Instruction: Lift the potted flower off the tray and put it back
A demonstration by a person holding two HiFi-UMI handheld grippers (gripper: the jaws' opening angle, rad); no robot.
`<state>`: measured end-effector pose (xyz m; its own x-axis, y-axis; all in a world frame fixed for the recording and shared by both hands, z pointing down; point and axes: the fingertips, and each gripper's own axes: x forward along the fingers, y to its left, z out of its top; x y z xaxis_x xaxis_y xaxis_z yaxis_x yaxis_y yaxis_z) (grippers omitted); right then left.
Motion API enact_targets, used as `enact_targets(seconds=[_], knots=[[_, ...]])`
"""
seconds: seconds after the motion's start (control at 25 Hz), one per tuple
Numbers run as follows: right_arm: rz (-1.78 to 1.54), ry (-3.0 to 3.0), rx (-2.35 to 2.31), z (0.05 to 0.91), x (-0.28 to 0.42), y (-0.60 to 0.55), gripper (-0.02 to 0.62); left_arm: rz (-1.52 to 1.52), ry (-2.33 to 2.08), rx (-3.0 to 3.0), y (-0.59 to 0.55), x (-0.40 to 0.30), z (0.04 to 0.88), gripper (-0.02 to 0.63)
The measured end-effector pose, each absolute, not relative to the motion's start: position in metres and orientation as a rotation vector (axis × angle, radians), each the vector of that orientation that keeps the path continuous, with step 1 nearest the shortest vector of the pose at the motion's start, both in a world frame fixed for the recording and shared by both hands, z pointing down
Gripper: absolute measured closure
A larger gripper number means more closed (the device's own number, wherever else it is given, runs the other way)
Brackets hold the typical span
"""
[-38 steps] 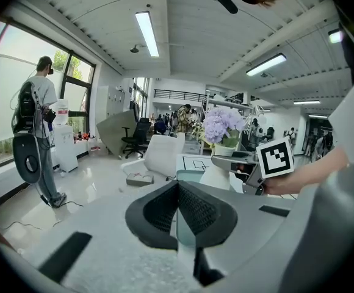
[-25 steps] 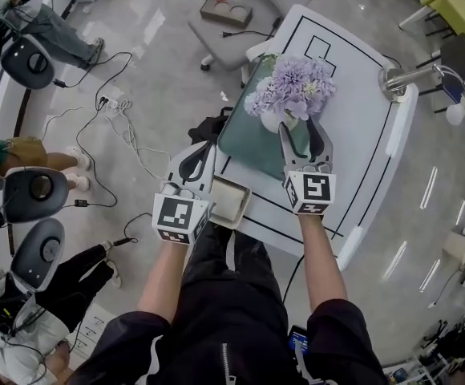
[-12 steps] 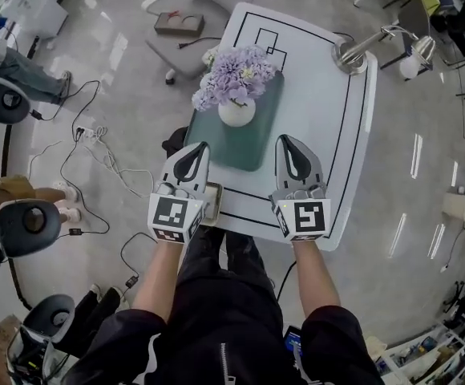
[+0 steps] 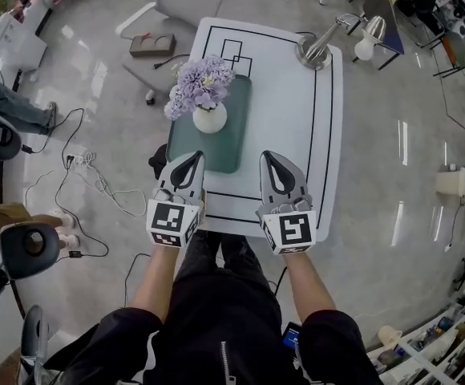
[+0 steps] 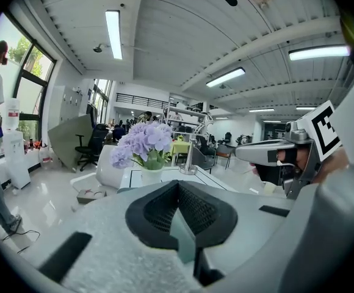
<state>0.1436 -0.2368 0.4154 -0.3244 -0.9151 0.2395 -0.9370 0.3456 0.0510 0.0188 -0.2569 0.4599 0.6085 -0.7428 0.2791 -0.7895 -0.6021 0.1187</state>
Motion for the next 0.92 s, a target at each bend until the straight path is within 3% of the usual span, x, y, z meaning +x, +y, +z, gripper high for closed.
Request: enact_targets(seconds=[0.92], knots=[[0.127,-2.466,1.606,0.392,0.095,-0.211,0.589,0.287,-1.279,2.627,-0.237,-0.003,0.439,0.601]])
